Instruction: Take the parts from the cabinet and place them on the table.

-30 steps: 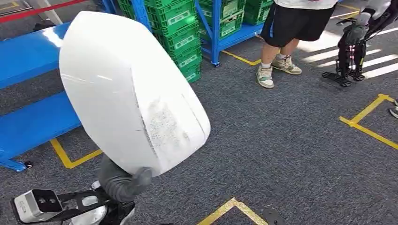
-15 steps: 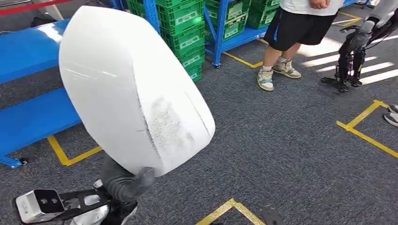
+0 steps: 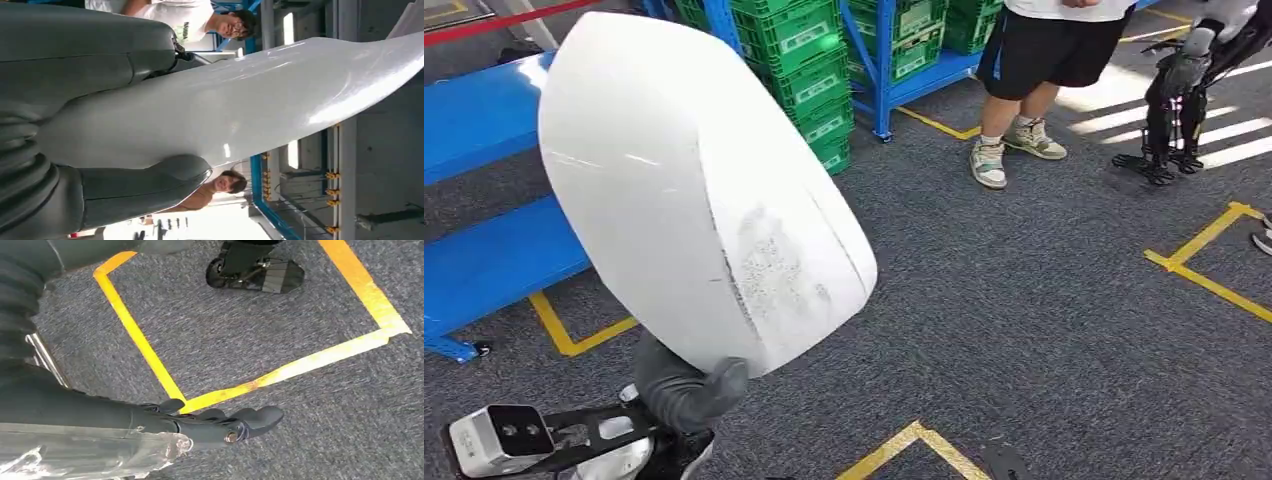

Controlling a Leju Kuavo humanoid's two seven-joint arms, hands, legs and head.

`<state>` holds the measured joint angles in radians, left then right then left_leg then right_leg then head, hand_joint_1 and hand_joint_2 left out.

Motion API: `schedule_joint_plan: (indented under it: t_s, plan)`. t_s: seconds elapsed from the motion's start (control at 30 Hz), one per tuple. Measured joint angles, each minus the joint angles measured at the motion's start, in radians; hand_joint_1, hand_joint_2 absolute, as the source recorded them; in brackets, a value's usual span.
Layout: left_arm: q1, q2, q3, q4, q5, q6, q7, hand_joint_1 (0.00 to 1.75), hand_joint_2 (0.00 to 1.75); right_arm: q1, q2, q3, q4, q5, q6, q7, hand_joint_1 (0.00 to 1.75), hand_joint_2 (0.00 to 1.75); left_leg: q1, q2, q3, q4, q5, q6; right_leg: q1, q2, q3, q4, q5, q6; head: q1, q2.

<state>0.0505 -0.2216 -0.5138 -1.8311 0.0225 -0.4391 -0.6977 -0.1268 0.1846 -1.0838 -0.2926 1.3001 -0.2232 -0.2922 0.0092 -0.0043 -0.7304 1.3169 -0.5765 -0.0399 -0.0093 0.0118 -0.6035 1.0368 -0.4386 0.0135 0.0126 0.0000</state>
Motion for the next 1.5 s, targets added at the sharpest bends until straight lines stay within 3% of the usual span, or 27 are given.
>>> schedule_joint_plan:
  t_s: [0.03,0.1,0.13,0.17,0.3,0.33,0.43,0.47,0.5,0.53,0.6,0.63,0.67,0.7,0.8,0.83,0.87,0.97,1.0,1.03,1.13,1.17,1.23,1.33,1.37,1.47,1.5]
  plan:
    - [0.0,0.0,0.0,0.0,0.0,0.0,0.0,1.75,1.75,0.0,0.0,0.0,0.0,0.0,0.0,0.0,0.0,1.75,0.0,0.0,0.02,-0.043,0.037,0.003,0.0,0.001,0.001,0.0,0.0,0.0,0.0,0.0]
    - [0.0,0.0,0.0,0.0,0.0,0.0,0.0,1.75,1.75,-0.001,0.0,0.0,0.0,0.0,0.0,0.0,0.0,1.75,0.0,0.0,0.107,-0.212,0.124,0.011,0.0,0.002,0.005,0.0,-0.001,0.002,-0.001,0.0]
    - [0.0,0.0,0.0,-0.001,0.0,0.0,0.0,1.75,1.75,-0.001,0.0,0.0,0.0,0.0,0.0,0.0,0.0,1.75,0.0,0.0,0.14,-0.275,0.141,0.016,0.001,0.003,0.004,0.0,0.0,0.005,0.0,0.0]
    - [0.0,-0.001,0.0,-0.001,0.0,0.0,0.0,1.75,1.75,-0.001,0.0,0.0,0.0,0.0,0.0,0.0,0.0,1.75,-0.001,0.0,0.152,-0.314,0.128,0.015,0.009,0.005,-0.002,0.009,-0.004,0.012,-0.002,0.0]
    - [0.001,-0.003,0.0,-0.001,0.001,0.003,0.0,1.75,1.75,0.0,0.0,0.0,0.0,-0.01,0.016,-0.032,0.0,1.75,0.004,-0.003,0.149,-0.312,0.136,0.033,0.005,0.002,-0.005,0.001,-0.002,0.034,-0.002,0.0]
    - [0.001,-0.003,0.0,-0.001,0.002,0.003,0.0,1.75,1.75,-0.001,0.0,0.0,0.0,-0.011,0.026,-0.05,0.0,1.75,0.004,-0.002,0.15,-0.312,0.135,0.037,0.005,-0.001,-0.014,0.024,-0.021,0.039,0.004,0.0]
    - [0.001,-0.003,0.001,-0.001,0.007,-0.002,0.0,1.75,1.75,-0.002,0.0,0.001,0.0,-0.01,0.037,-0.063,0.0,1.75,0.003,0.0,0.151,-0.312,0.134,0.044,0.002,-0.003,-0.112,0.237,-0.127,0.049,0.011,0.0]
    - [0.001,-0.003,0.001,-0.001,0.008,-0.005,0.0,1.75,1.75,-0.001,0.0,0.001,0.0,-0.015,0.038,-0.052,0.0,1.75,0.002,0.0,0.151,-0.312,0.133,0.045,0.002,-0.004,-0.143,0.301,-0.145,0.051,0.011,0.0]
    - [0.001,-0.003,0.001,-0.001,0.007,-0.008,0.0,1.75,1.75,0.0,0.0,0.001,0.0,-0.025,0.043,-0.039,0.0,1.75,0.002,0.0,0.152,-0.312,0.133,0.045,0.001,-0.004,-0.149,0.307,-0.134,0.052,0.012,0.0]
    - [0.001,-0.003,0.001,-0.001,0.007,-0.009,0.0,1.75,1.75,0.001,0.0,0.001,0.0,-0.031,0.047,-0.029,0.0,1.75,0.003,0.003,0.154,-0.312,0.131,0.046,0.0,-0.004,-0.132,0.268,-0.102,0.052,0.011,0.0]
    - [0.001,-0.003,0.001,-0.003,0.007,-0.009,0.0,1.75,1.75,0.001,0.0,0.0,0.0,-0.038,0.053,-0.016,0.0,1.75,0.005,0.007,0.164,-0.311,0.125,0.039,-0.002,-0.02,-0.048,0.101,-0.015,0.052,0.012,0.0]
    - [0.001,-0.003,0.001,-0.005,0.006,-0.009,0.0,1.75,1.75,-0.001,-0.001,0.0,0.0,-0.037,0.054,-0.012,0.0,1.75,0.001,0.009,0.169,-0.311,0.12,0.03,-0.001,-0.056,-0.009,0.02,0.005,0.055,0.013,0.0]
    - [0.001,-0.003,0.001,-0.011,0.001,-0.009,0.0,1.75,1.75,-0.005,0.003,0.0,0.001,-0.036,0.055,-0.01,0.0,1.75,-0.007,0.011,0.167,-0.306,0.117,0.025,0.004,-0.06,-0.001,0.009,-0.004,0.046,0.019,0.0]
    - [0.002,-0.003,0.001,-0.016,-0.005,-0.007,0.0,1.75,1.75,-0.007,0.003,0.0,0.001,-0.036,0.055,-0.007,0.0,1.75,-0.01,0.017,0.166,-0.307,0.119,0.021,0.001,-0.044,-0.007,0.011,-0.001,0.033,0.013,0.0]
    - [0.001,-0.003,-0.001,-0.021,-0.04,0.016,0.0,1.75,1.75,-0.006,0.002,0.0,0.001,-0.038,0.055,-0.006,0.0,1.75,-0.007,0.034,0.171,-0.314,0.116,0.009,0.003,-0.026,-0.012,0.008,0.004,0.014,0.012,0.0]
    - [0.001,-0.002,-0.001,-0.026,-0.043,0.02,0.0,1.75,1.75,-0.005,0.002,0.0,0.0,-0.038,0.055,-0.006,0.0,1.75,-0.006,0.029,0.17,-0.305,0.103,0.003,0.0,-0.02,-0.01,0.006,0.005,0.01,0.011,0.0]
    - [0.0,-0.002,-0.001,-0.03,-0.043,0.025,0.0,1.75,1.75,-0.006,0.002,-0.001,0.0,-0.038,0.055,-0.006,0.0,1.75,-0.006,0.021,0.153,-0.269,0.077,0.0,-0.001,-0.014,-0.011,0.006,0.006,0.006,0.007,0.0]
    - [0.0,-0.002,-0.001,-0.031,-0.04,0.031,0.0,1.75,1.75,-0.005,0.002,-0.001,0.0,-0.039,0.055,-0.006,0.0,1.75,-0.006,0.015,0.042,-0.054,-0.016,0.001,0.001,-0.001,-0.013,0.005,0.006,-0.001,0.002,0.0]
    - [0.0,-0.002,-0.001,-0.031,-0.038,0.031,0.0,1.75,1.75,-0.004,0.002,-0.001,0.0,-0.039,0.055,-0.006,0.0,1.75,-0.007,0.014,0.025,-0.028,-0.013,0.002,0.002,0.003,-0.013,0.005,0.006,-0.002,0.003,0.0]
    - [0.0,-0.002,0.0,-0.031,-0.038,0.032,0.0,1.75,1.75,-0.003,0.002,-0.001,0.0,-0.039,0.055,-0.006,0.0,1.75,-0.007,0.014,0.03,-0.045,0.013,0.004,0.002,0.008,-0.012,0.006,0.006,-0.002,0.002,0.0]
    - [0.0,-0.002,-0.001,-0.032,-0.037,0.032,0.0,1.75,1.75,-0.004,0.002,-0.002,0.0,-0.039,0.055,-0.006,0.0,1.75,-0.006,0.003,0.129,-0.249,0.132,0.014,0.0,0.022,-0.009,0.006,0.007,0.002,0.002,0.0]
    - [0.0,-0.002,-0.001,-0.032,-0.037,0.032,0.0,1.75,1.75,-0.004,0.002,-0.002,0.0,-0.039,0.055,-0.007,0.0,1.75,-0.007,-0.01,0.148,-0.294,0.13,0.015,0.007,0.025,-0.013,0.011,0.005,0.009,0.0,0.0]
    - [0.0,-0.003,-0.002,-0.032,-0.037,0.032,0.0,1.75,1.75,-0.004,0.002,-0.003,0.0,-0.039,0.055,-0.007,0.0,1.75,-0.006,-0.009,0.146,-0.303,0.126,0.02,0.006,0.028,-0.019,0.007,0.01,0.02,0.001,0.0]
    - [0.0,-0.003,-0.002,-0.032,-0.037,0.03,0.0,1.75,1.75,-0.001,0.002,-0.003,0.0,-0.039,0.055,-0.008,0.0,1.75,-0.001,-0.005,0.149,-0.31,0.135,0.039,0.002,0.022,-0.022,0.008,0.006,0.036,0.0,0.0]
    - [-0.001,-0.003,-0.003,-0.032,-0.037,0.03,0.0,1.75,1.75,-0.002,0.002,-0.003,0.0,-0.039,0.055,-0.008,0.0,1.75,-0.001,-0.004,0.15,-0.31,0.134,0.043,0.003,0.009,-0.037,0.044,-0.021,0.042,0.01,0.0]
    - [0.0,-0.003,-0.003,-0.032,-0.037,0.03,0.0,1.75,1.75,-0.002,0.002,-0.003,0.0,-0.039,0.055,-0.008,0.0,1.75,-0.002,0.005,0.149,-0.31,0.134,0.049,0.0,-0.002,-0.14,0.27,-0.126,0.053,0.013,0.0]
    - [0.0,-0.003,-0.003,-0.032,-0.038,0.03,0.0,1.75,1.75,0.0,0.002,-0.003,0.0,-0.039,0.055,-0.008,0.0,1.75,-0.002,0.007,0.149,-0.31,0.134,0.049,0.0,-0.002,-0.159,0.31,-0.133,0.054,0.012,0.0]
